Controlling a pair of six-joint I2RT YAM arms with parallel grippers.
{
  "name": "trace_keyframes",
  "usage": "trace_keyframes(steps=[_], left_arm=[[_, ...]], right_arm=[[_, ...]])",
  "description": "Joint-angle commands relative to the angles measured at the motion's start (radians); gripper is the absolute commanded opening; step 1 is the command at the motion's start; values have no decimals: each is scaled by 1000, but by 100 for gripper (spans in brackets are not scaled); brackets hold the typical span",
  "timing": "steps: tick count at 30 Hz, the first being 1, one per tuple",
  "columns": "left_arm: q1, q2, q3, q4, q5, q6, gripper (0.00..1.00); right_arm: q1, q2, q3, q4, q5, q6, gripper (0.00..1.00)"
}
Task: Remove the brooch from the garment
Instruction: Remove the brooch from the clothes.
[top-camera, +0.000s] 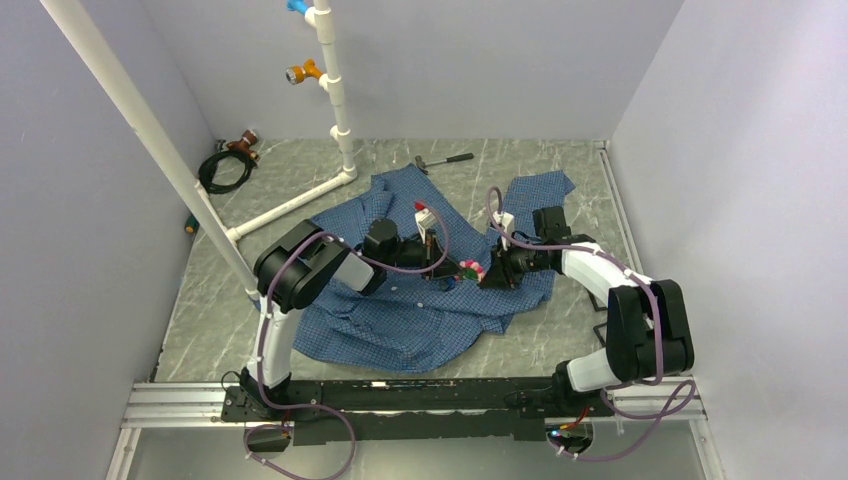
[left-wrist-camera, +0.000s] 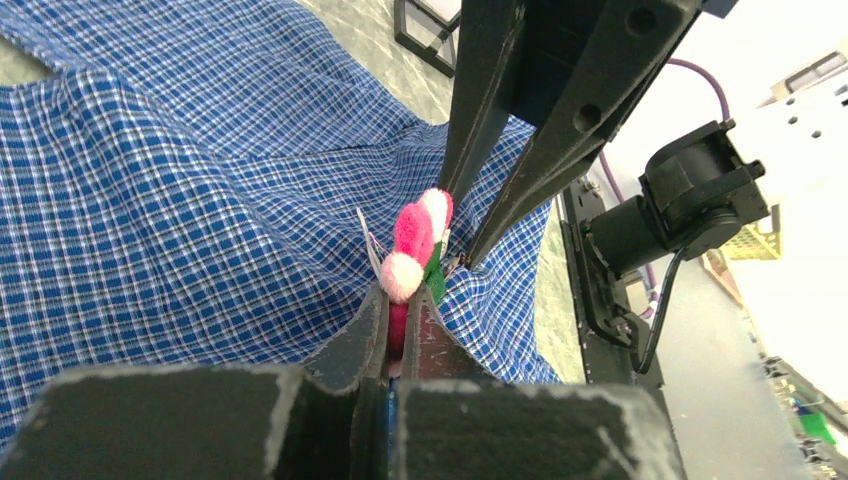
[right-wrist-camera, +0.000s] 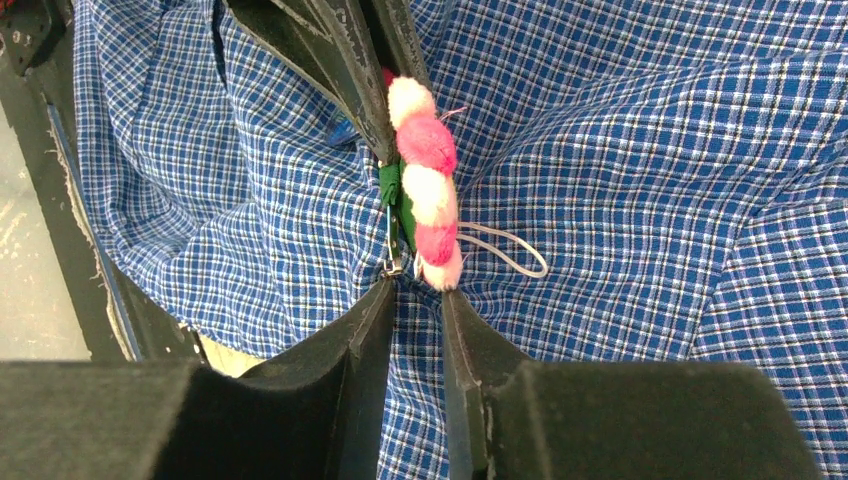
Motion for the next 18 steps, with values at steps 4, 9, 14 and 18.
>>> trace_keyframes(steps=[4, 9, 14, 18], left_arm=[[0, 30, 26, 140, 41, -132, 0], [-4, 40, 27, 159, 67, -149, 0], [-14, 47, 29, 184, 91, -172, 0], [-15, 58, 32, 213, 108, -195, 0]], right_arm=[[-1, -65, -44, 102, -55, 21, 30], [-1, -101, -64, 146, -57, 31, 33], [-1, -109, -71, 169, -42, 38, 40], [-2, -124, -80, 193, -18, 48, 47]])
